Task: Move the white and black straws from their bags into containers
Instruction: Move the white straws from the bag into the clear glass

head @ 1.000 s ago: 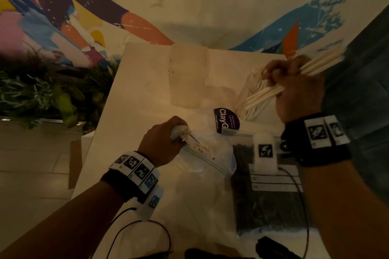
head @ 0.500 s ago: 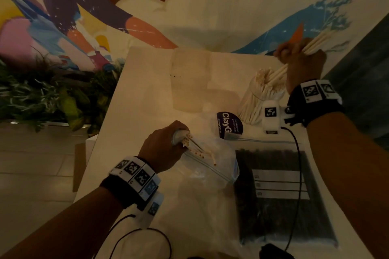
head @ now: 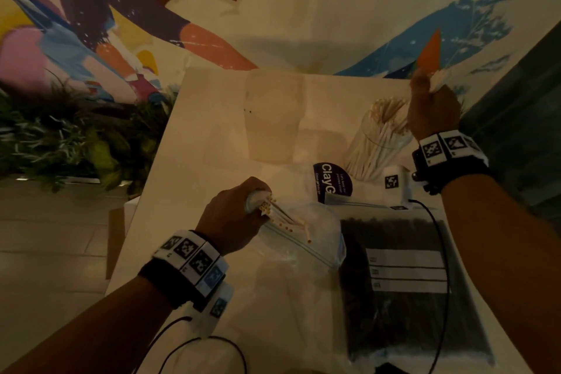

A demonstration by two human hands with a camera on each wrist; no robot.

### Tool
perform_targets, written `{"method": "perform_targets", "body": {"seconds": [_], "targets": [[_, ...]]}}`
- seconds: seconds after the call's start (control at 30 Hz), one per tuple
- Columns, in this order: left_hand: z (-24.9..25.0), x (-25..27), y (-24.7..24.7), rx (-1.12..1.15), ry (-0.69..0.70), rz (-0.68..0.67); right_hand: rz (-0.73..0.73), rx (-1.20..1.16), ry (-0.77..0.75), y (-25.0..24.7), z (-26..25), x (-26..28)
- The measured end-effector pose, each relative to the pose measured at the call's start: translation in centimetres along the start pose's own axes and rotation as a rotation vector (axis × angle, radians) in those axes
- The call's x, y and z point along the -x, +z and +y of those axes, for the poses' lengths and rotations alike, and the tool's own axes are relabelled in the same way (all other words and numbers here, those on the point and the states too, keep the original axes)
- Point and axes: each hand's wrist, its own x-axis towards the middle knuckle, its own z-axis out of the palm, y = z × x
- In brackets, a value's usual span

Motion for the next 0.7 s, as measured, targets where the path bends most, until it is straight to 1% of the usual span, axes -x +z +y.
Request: {"method": "perform_targets", "body": {"seconds": [0.07, 0.1, 0.13, 0.2, 0.23, 0.27, 0.3, 0.33, 0.37, 0.4, 0.43, 0.47, 0.5, 0.53, 0.6, 0.63, 0.67, 0.7], "targets": [[0.0, 0.0, 0.0, 0.000, -0.001, 0.005, -0.076, 0.103, 0.012, 0.1, 0.5, -0.4], [0.0, 0.0, 0.0, 0.004, -0.002, 0.006, -0.060, 0.093, -0.014, 0.0, 0.5, -0.6], [0.0, 0.0, 0.0, 0.008, -0.005, 0.005, -0.006, 0.050, -0.075, 0.0, 0.6, -0.8], [-0.1, 0.0, 0.0, 0.006, -0.009, 0.001, 0.180, -0.075, -0.227, -0.6, -0.1, -0.8], [-0.1, 0.0, 0.0, 0.001, -0.011, -0.004, 0.256, -0.108, -0.277, -1.1, -0.5, -0.6], [-0.1, 0.0, 0.0, -0.002, -0.016, -0.006, 0.298, -0.108, -0.325, -1.5, -0.8, -0.5], [-0.1, -0.1, 0.1, -0.003, -0.017, -0.006, 0.288, -0.072, -0.349, -1.6, -0.9, -0.6], [-0.1, -0.1, 0.1, -0.005, -0.019, -0.003, 0.224, 0.012, -0.371, -1.4, -0.8, -0.8], [-0.2, -0.1, 0.1, -0.008, -0.018, -0.001, 0.111, 0.140, -0.358, -1.2, -0.8, -0.9], [-0.2, -0.2, 0.1, -0.010, -0.017, -0.002, -0.025, 0.277, -0.295, -0.9, -0.7, -1.0], [-0.3, -0.2, 0.1, -0.012, -0.014, -0.002, -0.132, 0.381, -0.203, -0.7, -0.6, -0.9], [-0.3, -0.2, 0.1, -0.012, -0.013, -0.003, -0.187, 0.434, -0.134, -0.5, -0.3, -0.9], [-0.4, -0.2, 0.1, -0.009, -0.011, -0.002, -0.180, 0.437, -0.120, -0.4, -0.3, -0.8], [-0.4, -0.2, 0.1, -0.004, -0.010, -0.002, -0.135, 0.413, -0.142, -0.3, -0.3, -0.6], [-0.5, -0.1, 0.2, 0.002, -0.008, -0.002, -0.003, 0.311, -0.253, -0.1, -0.6, -0.3], [-0.5, -0.2, 0.2, -0.001, -0.008, 0.001, 0.015, 0.291, -0.309, 0.1, -0.8, -0.1], [-0.5, -0.2, 0.2, -0.004, -0.007, 0.004, -0.026, 0.313, -0.364, 0.3, -0.8, 0.0], [-0.4, -0.2, 0.2, -0.008, -0.004, 0.003, -0.117, 0.381, -0.403, 0.6, -0.7, 0.3]]}}
